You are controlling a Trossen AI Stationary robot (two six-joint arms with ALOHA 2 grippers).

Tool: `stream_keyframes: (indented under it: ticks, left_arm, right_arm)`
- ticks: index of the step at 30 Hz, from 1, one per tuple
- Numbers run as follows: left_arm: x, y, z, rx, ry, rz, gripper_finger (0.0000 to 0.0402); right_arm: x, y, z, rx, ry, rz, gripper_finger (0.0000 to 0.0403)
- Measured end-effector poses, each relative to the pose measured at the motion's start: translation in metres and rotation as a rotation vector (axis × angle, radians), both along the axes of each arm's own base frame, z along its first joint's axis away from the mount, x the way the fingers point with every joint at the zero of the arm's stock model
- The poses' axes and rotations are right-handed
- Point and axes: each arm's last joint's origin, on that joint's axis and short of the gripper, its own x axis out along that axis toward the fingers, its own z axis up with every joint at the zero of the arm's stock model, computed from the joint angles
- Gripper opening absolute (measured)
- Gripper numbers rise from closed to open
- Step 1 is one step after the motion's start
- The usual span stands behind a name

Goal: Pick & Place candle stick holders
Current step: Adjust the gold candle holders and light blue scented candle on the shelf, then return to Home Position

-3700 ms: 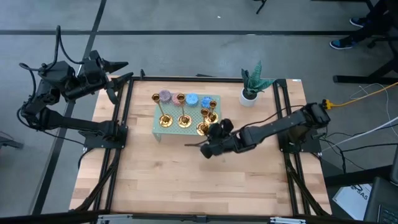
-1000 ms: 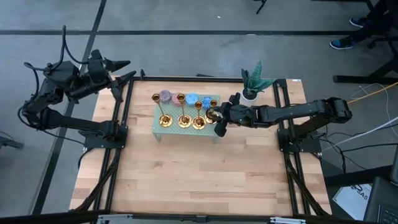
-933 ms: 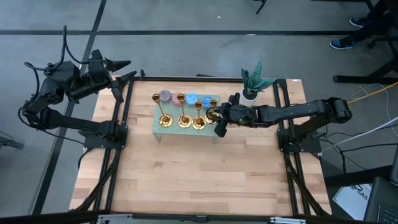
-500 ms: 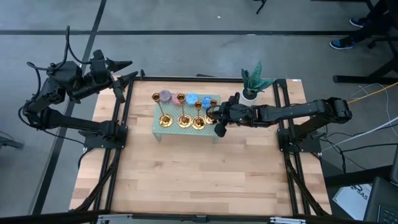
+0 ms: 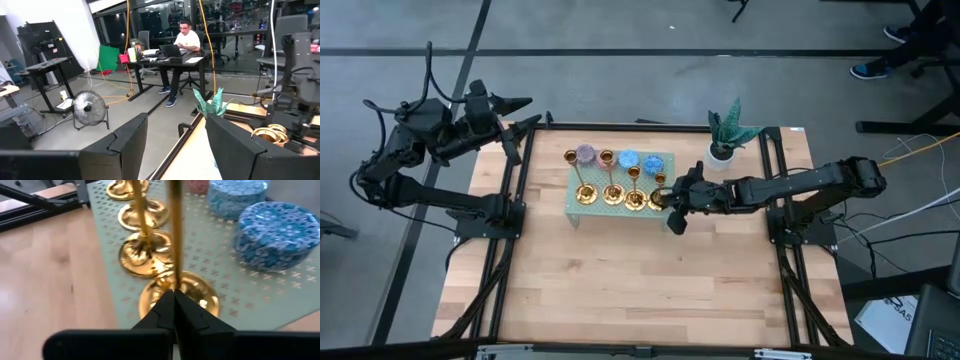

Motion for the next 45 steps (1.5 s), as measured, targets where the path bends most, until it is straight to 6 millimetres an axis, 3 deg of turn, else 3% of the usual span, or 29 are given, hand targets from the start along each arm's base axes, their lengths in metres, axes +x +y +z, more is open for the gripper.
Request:
stream_keyframes:
  ticks: [14,22,28,36,39,45]
  left_arm:
    - [0.000,0.000,0.000,0.015,0.011,0.007,0.0200]
    - [0.000,0.000,0.000,-0.001,-0.001,0.000,0.0200]
    - [-0.009,-0.003,0.002,0.027,-0.009,-0.080,0.0200]
    - [-0.020,-0.008,0.003,0.024,-0.046,-0.209,0.0200]
    - [-0.020,-0.008,0.003,0.013,-0.055,-0.206,0.0200]
    - [-0.020,-0.008,0.003,-0.057,-0.094,-0.198,0.0200]
  right_arm:
    - [-0.002,0.014,-0.001,0.070,0.023,0.041,0.0007]
    - [-0.006,0.019,0.025,0.070,0.031,0.153,0.0004]
    - [-0.031,0.007,0.059,0.212,-0.066,0.355,0.0008]
    - [-0.059,-0.012,0.091,0.194,-0.204,0.513,0.0009]
    - [-0.066,-0.017,0.090,0.163,-0.213,0.556,0.0011]
    - [-0.086,-0.027,0.059,0.190,-0.239,0.595,0.0006]
